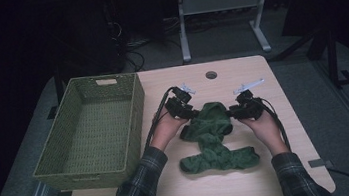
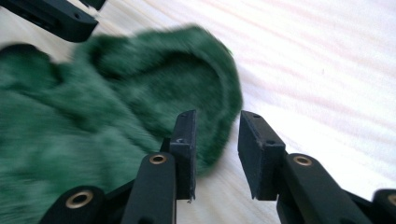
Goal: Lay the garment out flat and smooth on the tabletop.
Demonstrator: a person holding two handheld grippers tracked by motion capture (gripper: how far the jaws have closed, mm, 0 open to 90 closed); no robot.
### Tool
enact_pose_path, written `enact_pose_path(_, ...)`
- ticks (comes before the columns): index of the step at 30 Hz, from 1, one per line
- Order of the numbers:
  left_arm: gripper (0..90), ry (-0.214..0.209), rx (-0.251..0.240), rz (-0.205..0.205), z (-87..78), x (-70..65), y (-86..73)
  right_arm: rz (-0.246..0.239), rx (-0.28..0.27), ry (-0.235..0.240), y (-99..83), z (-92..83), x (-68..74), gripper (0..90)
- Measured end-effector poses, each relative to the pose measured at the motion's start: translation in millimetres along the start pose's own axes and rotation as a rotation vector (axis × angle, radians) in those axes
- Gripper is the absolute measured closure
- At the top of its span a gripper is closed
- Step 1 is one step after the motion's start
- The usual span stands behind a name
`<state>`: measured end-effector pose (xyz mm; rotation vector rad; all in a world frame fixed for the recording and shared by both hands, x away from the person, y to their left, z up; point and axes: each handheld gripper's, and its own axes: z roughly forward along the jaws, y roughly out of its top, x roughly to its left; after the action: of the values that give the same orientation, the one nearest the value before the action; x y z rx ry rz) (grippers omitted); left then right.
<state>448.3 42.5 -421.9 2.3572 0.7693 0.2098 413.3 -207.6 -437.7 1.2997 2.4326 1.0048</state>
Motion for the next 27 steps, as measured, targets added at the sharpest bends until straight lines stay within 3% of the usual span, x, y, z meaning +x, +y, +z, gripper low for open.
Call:
enact_pose_path(5,58.2,-0.029,0.032,0.020,16.5,-1.1,-3.6,0.055,0.004,0.030,-7.1,11.1,-8.3,65.8)
enact_pose_path(8,59.2,-0.013,0.063,0.033,22.2,-1.9,-7.7,0.045,0.025,0.020,-7.6,18.2,-7.0,66.8)
enact_pose_path(11,65.7,-0.011,0.072,0.030,23.3,-0.4,-11.5,0.040,0.048,0.021,-8.5,23.7,-5.1,70.9)
enact_pose_path(15,77.0,-0.011,0.081,0.019,21.7,3.0,-15.5,0.014,0.049,0.018,-8.8,26.8,-0.8,84.6)
enact_pose_path(18,85.8,-0.003,0.073,0.019,17.4,4.5,-17.5,-0.008,0.050,0.000,-7.0,25.6,1.6,86.8)
enact_pose_path(21,87.2,-0.003,0.053,0.011,12.3,6.6,-19.5,-0.026,0.031,-0.022,-3.7,19.2,2.5,87.0)
enact_pose_path(27,88.2,0.040,0.005,-0.007,4.7,9.7,-22.8,-0.034,-0.028,-0.062,1.1,2.3,-4.3,88.0)
